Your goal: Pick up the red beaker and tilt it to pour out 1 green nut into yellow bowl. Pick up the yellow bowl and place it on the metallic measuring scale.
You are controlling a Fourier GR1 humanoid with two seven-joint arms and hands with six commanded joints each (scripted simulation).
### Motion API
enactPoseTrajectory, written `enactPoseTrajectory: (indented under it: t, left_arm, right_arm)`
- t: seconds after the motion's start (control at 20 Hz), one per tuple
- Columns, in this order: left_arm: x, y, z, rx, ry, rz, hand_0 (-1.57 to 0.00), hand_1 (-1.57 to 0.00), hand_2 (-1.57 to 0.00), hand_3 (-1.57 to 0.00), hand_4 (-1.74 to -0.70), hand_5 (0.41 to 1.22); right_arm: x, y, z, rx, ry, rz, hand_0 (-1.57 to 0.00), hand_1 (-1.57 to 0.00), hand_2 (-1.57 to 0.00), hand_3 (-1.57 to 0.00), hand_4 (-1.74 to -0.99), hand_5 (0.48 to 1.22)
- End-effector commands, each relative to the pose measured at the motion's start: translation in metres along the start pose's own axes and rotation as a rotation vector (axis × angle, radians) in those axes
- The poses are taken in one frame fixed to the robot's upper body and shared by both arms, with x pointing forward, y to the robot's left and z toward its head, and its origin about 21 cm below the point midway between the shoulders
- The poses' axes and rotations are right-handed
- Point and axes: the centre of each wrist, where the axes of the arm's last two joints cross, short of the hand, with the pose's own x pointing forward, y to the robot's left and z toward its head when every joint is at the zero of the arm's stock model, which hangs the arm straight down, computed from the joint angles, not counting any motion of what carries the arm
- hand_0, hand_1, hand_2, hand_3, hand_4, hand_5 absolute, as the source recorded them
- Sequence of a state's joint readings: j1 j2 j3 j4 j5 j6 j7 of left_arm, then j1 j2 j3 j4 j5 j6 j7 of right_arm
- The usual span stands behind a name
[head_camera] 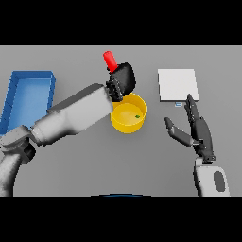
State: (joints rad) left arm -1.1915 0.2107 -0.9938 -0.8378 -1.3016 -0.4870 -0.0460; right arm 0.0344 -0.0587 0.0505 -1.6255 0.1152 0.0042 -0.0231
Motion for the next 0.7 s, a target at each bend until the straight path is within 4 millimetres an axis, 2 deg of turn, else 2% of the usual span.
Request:
enactPoseTrajectory:
  t: [0.0, 0.45, 0.6, 0.65]
  left_arm:
    - [0.001, 0.002, -0.001, -0.014, 0.005, -0.015, -1.57, -1.57, -1.57, -1.56, -1.74, 1.221]
    - [-0.005, 0.013, -0.006, -0.057, 0.037, -0.165, -1.57, -1.57, -1.57, -1.57, -1.74, 1.221]
    - [-0.017, 0.021, -0.002, -0.031, 0.057, -0.180, -1.57, -1.57, -1.57, -1.57, -1.74, 1.221]
    - [-0.026, 0.026, -0.001, -0.029, 0.077, -0.183, -1.57, -1.57, -1.57, -1.57, -1.74, 1.189]
  right_arm:
    - [0.000, 0.003, 0.001, 0.004, 0.000, -0.008, 0.00, 0.00, 0.00, 0.00, -1.289, 0.604]
    - [0.001, 0.002, 0.001, -0.004, -0.012, 0.026, 0.00, 0.00, 0.00, 0.00, -1.245, 0.585]
    - [0.000, -0.003, 0.000, -0.009, -0.007, 0.025, 0.00, 0.00, 0.00, 0.00, -1.233, 0.585]
    - [0.000, 0.002, -0.001, -0.001, -0.013, 0.024, 0.00, 0.00, 0.00, 0.00, -1.226, 0.587]
